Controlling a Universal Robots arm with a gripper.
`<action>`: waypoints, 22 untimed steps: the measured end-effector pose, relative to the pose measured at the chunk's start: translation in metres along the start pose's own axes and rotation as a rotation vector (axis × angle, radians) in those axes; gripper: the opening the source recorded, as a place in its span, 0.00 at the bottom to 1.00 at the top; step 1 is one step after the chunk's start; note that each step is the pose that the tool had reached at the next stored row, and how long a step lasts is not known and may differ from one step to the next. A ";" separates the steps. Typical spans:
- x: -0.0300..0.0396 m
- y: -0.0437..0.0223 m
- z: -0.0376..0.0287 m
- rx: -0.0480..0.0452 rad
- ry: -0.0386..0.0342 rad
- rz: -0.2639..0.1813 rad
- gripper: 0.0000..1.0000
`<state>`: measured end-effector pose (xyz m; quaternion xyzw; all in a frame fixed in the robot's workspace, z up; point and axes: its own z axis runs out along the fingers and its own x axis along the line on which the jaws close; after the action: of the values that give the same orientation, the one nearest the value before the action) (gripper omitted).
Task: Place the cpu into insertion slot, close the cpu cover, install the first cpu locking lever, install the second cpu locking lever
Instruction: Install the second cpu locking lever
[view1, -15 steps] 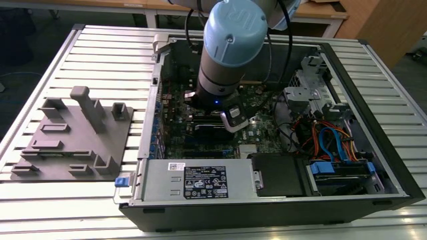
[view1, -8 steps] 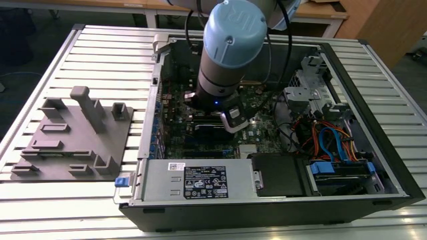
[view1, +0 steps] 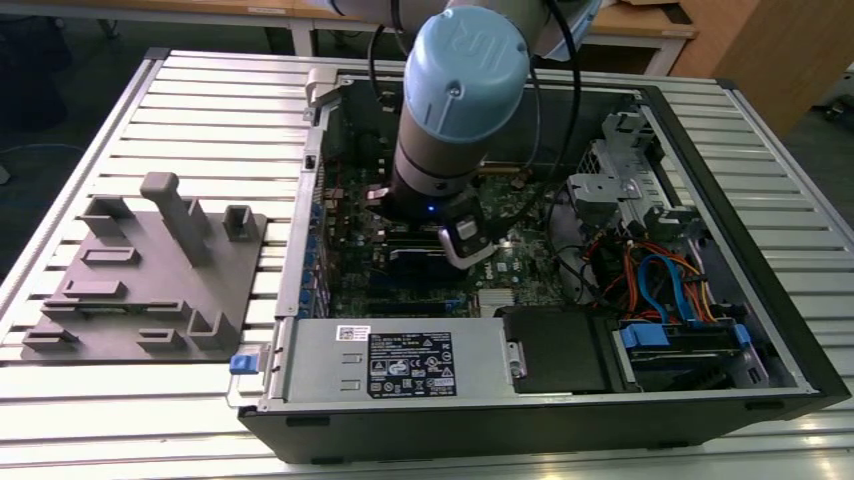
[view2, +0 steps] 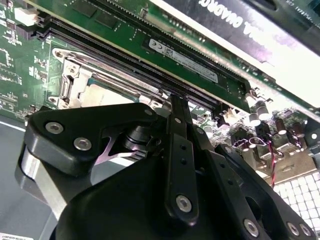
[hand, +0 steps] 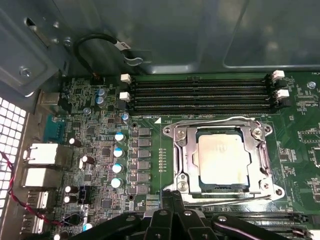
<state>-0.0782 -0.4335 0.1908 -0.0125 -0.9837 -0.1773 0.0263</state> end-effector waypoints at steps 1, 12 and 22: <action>0.0001 -0.0001 0.0004 -0.0031 -0.0003 -0.001 0.10; 0.0015 -0.0022 0.0061 -0.0258 -0.0092 -0.005 0.10; 0.0026 -0.0019 0.0051 -0.0272 -0.0120 -0.006 0.10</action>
<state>-0.0811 -0.4335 0.1855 -0.0109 -0.9814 -0.1906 0.0197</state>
